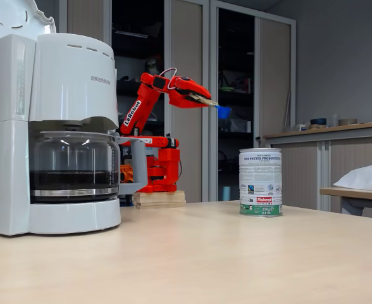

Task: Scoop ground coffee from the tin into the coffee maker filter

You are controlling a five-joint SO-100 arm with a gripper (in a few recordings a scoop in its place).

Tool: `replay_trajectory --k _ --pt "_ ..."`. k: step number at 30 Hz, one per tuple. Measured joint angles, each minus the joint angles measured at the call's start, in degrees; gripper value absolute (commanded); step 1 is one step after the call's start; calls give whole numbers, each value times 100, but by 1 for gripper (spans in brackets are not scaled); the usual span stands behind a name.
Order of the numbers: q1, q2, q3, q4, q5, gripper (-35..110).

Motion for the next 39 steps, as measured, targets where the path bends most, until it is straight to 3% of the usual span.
replay_trajectory --k 14,30,39 --pt "-756 -237 914 -800 167 0" --pt "-932 -1248 2417 -3067 905 0" --pt "-870 -2162 2443 -3674 1178 0"
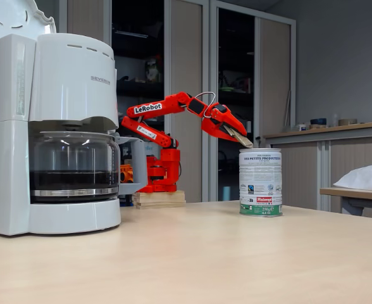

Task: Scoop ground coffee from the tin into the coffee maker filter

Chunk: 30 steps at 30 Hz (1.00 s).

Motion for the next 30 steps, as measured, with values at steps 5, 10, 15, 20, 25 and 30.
replay_trajectory --k 5,10,15,20,25,30 --pt "88 -527 -105 -272 220 0" --pt "97 -905 -220 -492 334 3" --pt "79 -1020 -308 -527 606 14" --pt "18 -976 -308 -439 1072 18" --pt "-44 -773 -255 -325 1336 19" --pt "-158 -475 -123 -325 1538 20"
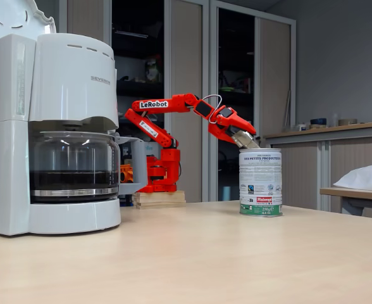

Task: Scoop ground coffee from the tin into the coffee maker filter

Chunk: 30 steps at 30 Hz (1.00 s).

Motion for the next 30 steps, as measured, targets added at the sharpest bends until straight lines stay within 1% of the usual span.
replay_trajectory --k 11,18,24,27,30 --pt "-220 853 519 255 316 21" --pt "-229 1292 510 650 123 21" --pt "-369 1450 26 888 -193 20" --pt "-360 1529 -475 1239 -475 15" --pt "44 1723 -1037 1696 -993 3"
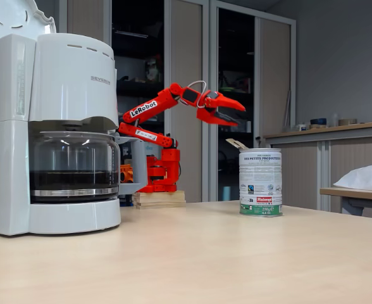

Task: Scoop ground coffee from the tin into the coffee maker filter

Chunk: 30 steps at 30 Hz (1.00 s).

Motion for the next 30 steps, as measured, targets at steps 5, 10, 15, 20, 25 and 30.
replay_trajectory --k 5,10,15,20,25,30 --pt "1230 413 -272 633 -1002 0" --pt "2751 483 -53 606 -2030 0" --pt "3630 932 826 316 -2461 0" --pt "4087 2013 2347 53 -1960 0" --pt "4236 2479 3217 -62 -1731 0" --pt "4368 2602 3630 -26 -1811 0"
